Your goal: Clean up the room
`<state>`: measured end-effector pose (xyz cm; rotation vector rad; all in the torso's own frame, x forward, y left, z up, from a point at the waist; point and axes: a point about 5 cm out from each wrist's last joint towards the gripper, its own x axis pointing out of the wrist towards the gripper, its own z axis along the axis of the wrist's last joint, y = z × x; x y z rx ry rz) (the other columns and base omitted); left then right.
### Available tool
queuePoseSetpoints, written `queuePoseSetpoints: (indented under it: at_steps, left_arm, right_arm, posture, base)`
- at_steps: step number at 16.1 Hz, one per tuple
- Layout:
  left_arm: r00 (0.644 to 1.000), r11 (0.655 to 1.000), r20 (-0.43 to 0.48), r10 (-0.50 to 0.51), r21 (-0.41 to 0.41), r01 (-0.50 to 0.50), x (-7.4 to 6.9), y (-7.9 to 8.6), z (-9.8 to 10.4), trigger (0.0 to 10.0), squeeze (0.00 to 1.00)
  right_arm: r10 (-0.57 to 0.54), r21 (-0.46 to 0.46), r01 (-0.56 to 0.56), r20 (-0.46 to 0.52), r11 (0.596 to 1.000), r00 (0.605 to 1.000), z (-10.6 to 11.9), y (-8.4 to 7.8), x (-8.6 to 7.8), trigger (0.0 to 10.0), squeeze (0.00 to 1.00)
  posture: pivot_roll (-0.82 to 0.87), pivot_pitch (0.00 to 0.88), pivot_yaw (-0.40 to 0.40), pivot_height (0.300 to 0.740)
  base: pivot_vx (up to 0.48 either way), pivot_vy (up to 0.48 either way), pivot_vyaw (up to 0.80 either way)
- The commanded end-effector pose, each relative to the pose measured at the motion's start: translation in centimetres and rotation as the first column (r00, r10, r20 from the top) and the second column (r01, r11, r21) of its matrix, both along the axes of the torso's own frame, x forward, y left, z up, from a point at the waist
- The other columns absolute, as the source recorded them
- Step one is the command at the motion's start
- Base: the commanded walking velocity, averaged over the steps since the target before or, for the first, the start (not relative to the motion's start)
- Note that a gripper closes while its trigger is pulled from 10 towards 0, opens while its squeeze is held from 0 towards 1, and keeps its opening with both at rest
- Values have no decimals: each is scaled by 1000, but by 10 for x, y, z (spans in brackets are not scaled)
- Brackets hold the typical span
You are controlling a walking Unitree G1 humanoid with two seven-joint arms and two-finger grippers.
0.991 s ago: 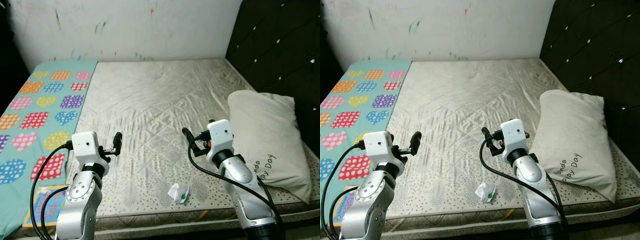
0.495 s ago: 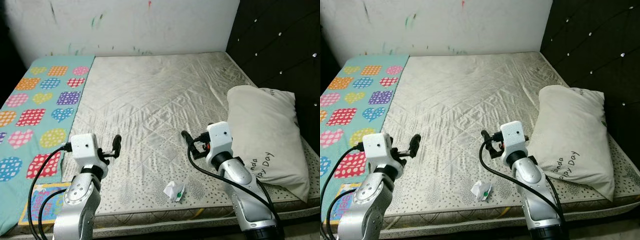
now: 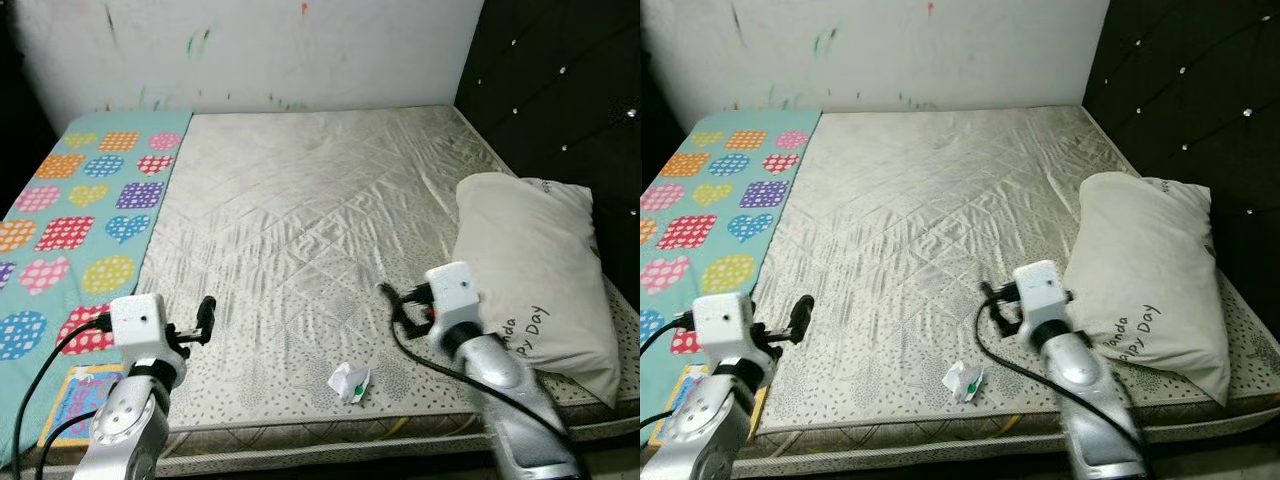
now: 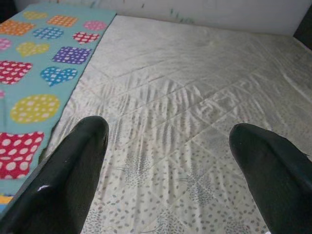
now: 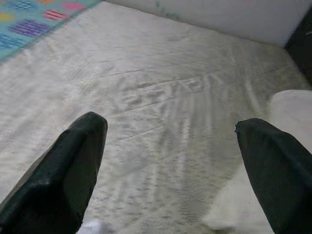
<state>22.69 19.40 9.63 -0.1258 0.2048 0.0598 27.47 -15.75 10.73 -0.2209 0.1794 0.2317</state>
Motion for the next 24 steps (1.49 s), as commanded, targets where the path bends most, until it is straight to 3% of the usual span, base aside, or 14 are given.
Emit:
queuePoseSetpoints:
  at_steps: [1, 2, 4, 5, 6, 10, 13, 15, 16, 17, 18, 20, 22, 24]
  left_arm:
    - [1000, 1000, 9, -8, 4, 8, -2, 1, 5, 10000, 0]
    - [1000, 1000, 4, -13, 11, 13, -8, 1, 5, 10000, 0]
    - [1000, 999, 3, -30, 25, 29, -14, 2, 7, 10000, 0]
    - [998, 997, 11, -61, 50, 60, -28, 1, 11, 10000, 0]
    - [998, 996, 14, -66, 55, 65, -30, 1, 12, 10000, 0]
    - [998, 997, 66, -9, 71, 5, -30, 9, 15, 10000, 0]
    - [988, 987, 152, 28, 151, -51, -27, 11, 19, 10000, 0]
    - [983, 987, 176, 57, 137, -81, -28, 14, 21, 10000, 0]
    - [982, 995, 177, 71, 59, -83, -27, 12, 22, 10000, 0]
    - [982, 995, 168, 84, 45, -93, -27, 14, 20, 10000, 0]
    - [983, 996, 165, 77, 26, -82, -26, 15, 18, 10000, 0]
    - [973, 994, 204, 103, 12, -107, -24, 20, 17, 10000, 0]
    - [980, 997, 185, 70, 31, -77, -24, 18, 9, 10000, 0]
    - [982, 996, 178, 62, 53, -73, -23, 18, 8, 10000, 0]
  right_arm:
    - [-21, -19, 21, 18, 1000, 1000, 1, -6, 0, 10000, 0]
    - [-26, -47, 28, 41, 998, 999, 4, -13, -2, 10000, 0]
    - [8, -21, -7, 60, 1000, 998, 8, -16, -6, 10000, 0]
    - [-11, 25, 7, 143, 1000, 990, 19, -23, -16, 10000, 0]
    - [-13, 35, 8, 158, 999, 987, 21, -24, -18, 10000, 0]
    - [20, 148, -58, 250, 987, 968, 25, -22, -30, 10000, 0]
    - [-51, 195, -4, 275, 981, 960, 30, -20, -25, 10000, 0]
    - [-98, 199, 38, 299, 979, 949, 34, -19, -26, 10000, 0]
    - [-130, 222, 68, 278, 973, 952, 31, -22, -31, 10000, 0]
    - [-144, 232, 82, 265, 969, 953, 26, -22, -34, 10000, 0]
    - [-124, 186, 74, 273, 980, 954, 23, -22, -35, 10000, 0]
    - [-139, 143, 104, 264, 984, 954, 18, -26, -24, 10000, 0]
    - [-233, 151, 214, 122, 965, 965, -2, -31, -14, 10000, 0]
    - [-262, 127, 250, 87, 960, 961, -7, -33, -10, 10000, 0]
  posture:
    - [-143, 0, -20, 740]
    - [-141, 0, -22, 740]
    - [-143, 0, -23, 740]
    - [-145, 0, -23, 740]
    - [-145, 0, -23, 740]
    - [-136, 0, -33, 740]
    - [-127, 0, -37, 740]
    - [-129, 0, -35, 740]
    - [-140, 0, -26, 740]
    - [-144, 0, -25, 740]
    - [-141, 0, -28, 740]
    - [-143, 0, -42, 740]
    - [-137, 0, -36, 740]
    - [-120, 0, -35, 740]
  base:
    - [0, 0, 0]
    - [0, 0, 0]
    - [0, 0, 0]
    - [0, 0, 0]
    - [0, 0, 0]
    - [0, 0, 0]
    - [0, 0, 0]
    - [0, 0, 0]
    - [0, 0, 0]
    - [0, 0, 0]
    - [0, 0, 0]
    - [0, 0, 0]
    - [0, 0, 0]
    - [0, 0, 0]
